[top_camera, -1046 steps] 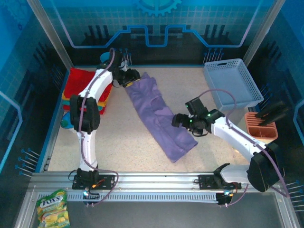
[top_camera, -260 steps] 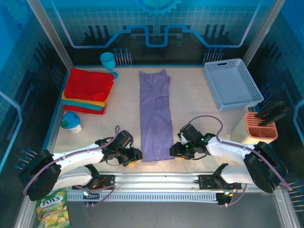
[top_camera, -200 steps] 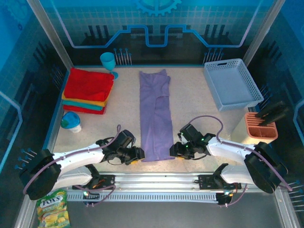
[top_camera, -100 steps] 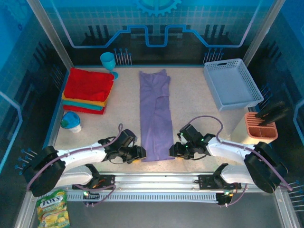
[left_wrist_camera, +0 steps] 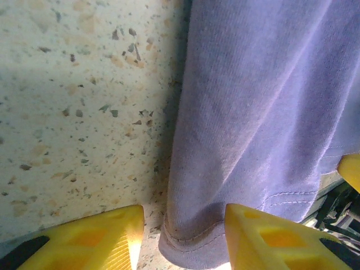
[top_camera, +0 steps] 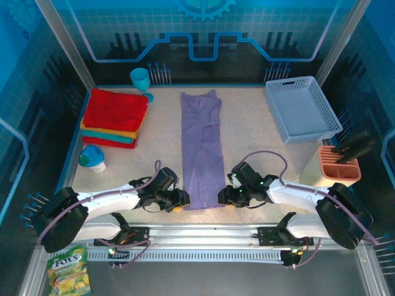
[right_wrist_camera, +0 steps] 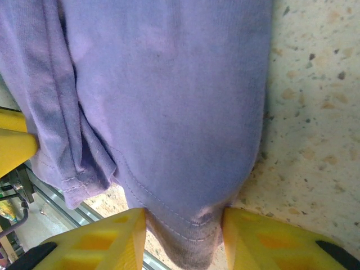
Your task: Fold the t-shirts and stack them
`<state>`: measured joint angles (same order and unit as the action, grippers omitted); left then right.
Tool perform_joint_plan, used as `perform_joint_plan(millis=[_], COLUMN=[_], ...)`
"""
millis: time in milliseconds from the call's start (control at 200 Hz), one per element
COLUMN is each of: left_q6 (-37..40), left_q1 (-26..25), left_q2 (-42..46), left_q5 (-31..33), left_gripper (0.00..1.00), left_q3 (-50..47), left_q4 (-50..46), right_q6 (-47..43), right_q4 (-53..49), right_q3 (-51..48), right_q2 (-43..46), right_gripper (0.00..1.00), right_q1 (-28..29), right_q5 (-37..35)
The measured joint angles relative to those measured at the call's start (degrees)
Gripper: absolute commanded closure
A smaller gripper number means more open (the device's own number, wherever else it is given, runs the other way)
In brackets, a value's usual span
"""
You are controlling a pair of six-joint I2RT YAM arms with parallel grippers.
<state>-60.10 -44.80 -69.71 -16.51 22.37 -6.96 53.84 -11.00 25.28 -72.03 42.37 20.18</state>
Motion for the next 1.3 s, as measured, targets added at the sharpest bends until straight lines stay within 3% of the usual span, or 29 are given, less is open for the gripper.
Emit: perform_joint_plan(millis=[465, 735, 885, 1071, 1301], left_q6=[-0.24, -0.22, -0.15, 0.07, 0.04], left_q1=[-0.07, -0.07, -0.07, -0.07, 0.00], left_q2=[-0.85, -0.94, -0.94, -0.90, 0.46], left_q5=[0.02, 0.02, 0.28, 0.92, 2.73], left_gripper=[0.66, 0.75, 0.89, 1.00, 1.00], left_q3=[0.00, 0.00, 0.33, 2.47, 5.53], left_q4=[4.96, 5.75, 4.39, 1.01, -3.96], right_q6=[0.44, 0.20, -0.24, -0.46, -1.40], right_q4=[-0.55, -2.14, -3.63, -5.99, -8.98], right_q3=[-0.13, -0.09, 0.76, 3.43, 6.91], right_q2=[-0.31, -0.31, -0.28, 0.57, 1.05], right_gripper=[0.71, 0.91, 1.00, 1.00, 1.00], right_q1=[0.02, 0.02, 0.00, -0.04, -1.27], right_q5=[-0.83, -2.16, -2.67, -3.45, -3.45])
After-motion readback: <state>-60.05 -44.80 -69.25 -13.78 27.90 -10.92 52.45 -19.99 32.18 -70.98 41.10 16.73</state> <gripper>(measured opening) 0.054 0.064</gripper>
